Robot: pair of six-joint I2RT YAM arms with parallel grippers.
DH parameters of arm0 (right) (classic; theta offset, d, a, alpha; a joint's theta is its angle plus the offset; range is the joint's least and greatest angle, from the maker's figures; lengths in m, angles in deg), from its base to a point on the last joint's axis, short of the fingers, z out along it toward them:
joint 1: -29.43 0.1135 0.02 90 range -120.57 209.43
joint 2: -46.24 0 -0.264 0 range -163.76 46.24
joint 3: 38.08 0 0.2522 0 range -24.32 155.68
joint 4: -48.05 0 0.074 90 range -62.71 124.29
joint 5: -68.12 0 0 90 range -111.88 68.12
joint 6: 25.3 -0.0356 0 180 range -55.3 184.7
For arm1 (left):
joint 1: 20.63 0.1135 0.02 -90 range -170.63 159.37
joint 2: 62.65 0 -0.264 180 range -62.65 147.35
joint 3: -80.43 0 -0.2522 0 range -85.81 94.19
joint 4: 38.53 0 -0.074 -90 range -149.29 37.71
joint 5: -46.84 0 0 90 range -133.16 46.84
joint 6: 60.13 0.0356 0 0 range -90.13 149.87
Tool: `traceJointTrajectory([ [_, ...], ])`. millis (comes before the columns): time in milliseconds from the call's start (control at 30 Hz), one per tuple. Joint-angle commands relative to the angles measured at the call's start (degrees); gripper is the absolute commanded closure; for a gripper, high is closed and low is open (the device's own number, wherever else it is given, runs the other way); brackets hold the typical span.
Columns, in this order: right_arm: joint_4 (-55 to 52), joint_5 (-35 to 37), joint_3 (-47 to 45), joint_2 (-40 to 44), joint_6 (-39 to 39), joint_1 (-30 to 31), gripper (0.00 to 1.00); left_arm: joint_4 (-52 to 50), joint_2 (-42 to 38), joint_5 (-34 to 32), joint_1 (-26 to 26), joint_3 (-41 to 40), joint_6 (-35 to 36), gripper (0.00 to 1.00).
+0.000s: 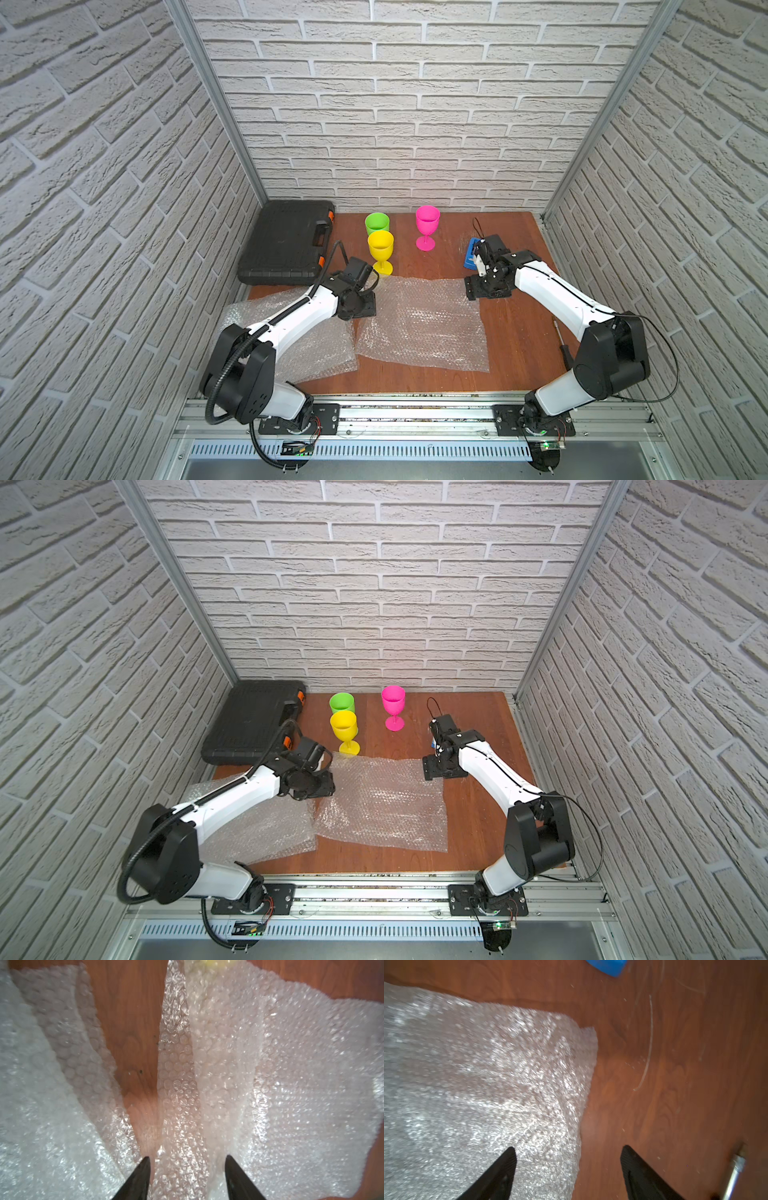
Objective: Wrap wine glasses in bubble wrap
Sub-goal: Place the bubble wrap at the center of the board.
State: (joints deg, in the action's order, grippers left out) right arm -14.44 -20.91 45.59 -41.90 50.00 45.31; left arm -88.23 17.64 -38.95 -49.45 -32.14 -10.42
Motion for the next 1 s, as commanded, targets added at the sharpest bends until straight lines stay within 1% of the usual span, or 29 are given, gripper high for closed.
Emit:
traceJointTrajectory([
  [0, 8.32, -9.65, 0.79, 2.24, 0.19, 0.38, 0.18, 2.49, 0.69, 5.46, 0.98, -3.51, -0.11, 0.42],
  [67, 9.40, -11.58, 1.70, 1.85, -0.48, 0.51, 0.18, 4.30, 2.20, 6.61, 0.57, -4.78, -0.62, 0.41],
  [167, 9.19, -13.25, 3.55, 0.49, -1.03, 0.81, 0.19, 5.76, 4.26, 6.57, 0.08, -6.12, -1.26, 0.42],
  [200, 9.10, -13.45, 3.84, 0.13, -1.16, 1.01, 0.19, 6.39, 4.81, 6.94, -0.01, -6.40, -1.45, 0.44],
  [300, 8.70, -14.02, 4.53, -0.62, -1.47, 1.46, 0.22, 8.66, 5.81, 9.37, -1.19, -6.97, -2.28, 0.54],
  [400, 8.53, -14.12, 4.50, -1.23, -1.73, 1.71, 0.23, 9.99, 7.68, 11.38, -3.62, -6.01, -2.77, 0.58],
  [533, 9.46, -16.29, 3.11, -2.60, -2.84, 2.03, 0.27, 9.38, 8.86, 10.58, -5.51, -5.14, -3.60, 0.58],
  [633, 10.93, -21.02, 1.41, -4.37, -4.11, 2.74, 0.30, 8.49, 7.03, 9.16, -5.46, -5.44, -3.91, 0.51],
  [733, 11.55, -22.60, -0.54, -5.43, -5.14, 3.55, 0.31, 5.86, 4.50, 6.93, -5.11, -5.12, -4.00, 0.41],
  [833, 12.07, -21.44, -2.96, -5.99, -6.06, 3.55, 0.31, 2.08, 1.65, 3.04, -4.51, -4.65, -3.76, 0.34],
  [967, 12.11, -18.84, -5.30, -7.11, -6.36, 3.55, 0.31, -0.33, -1.52, 2.74, -2.95, -4.71, -2.80, 0.25],
])
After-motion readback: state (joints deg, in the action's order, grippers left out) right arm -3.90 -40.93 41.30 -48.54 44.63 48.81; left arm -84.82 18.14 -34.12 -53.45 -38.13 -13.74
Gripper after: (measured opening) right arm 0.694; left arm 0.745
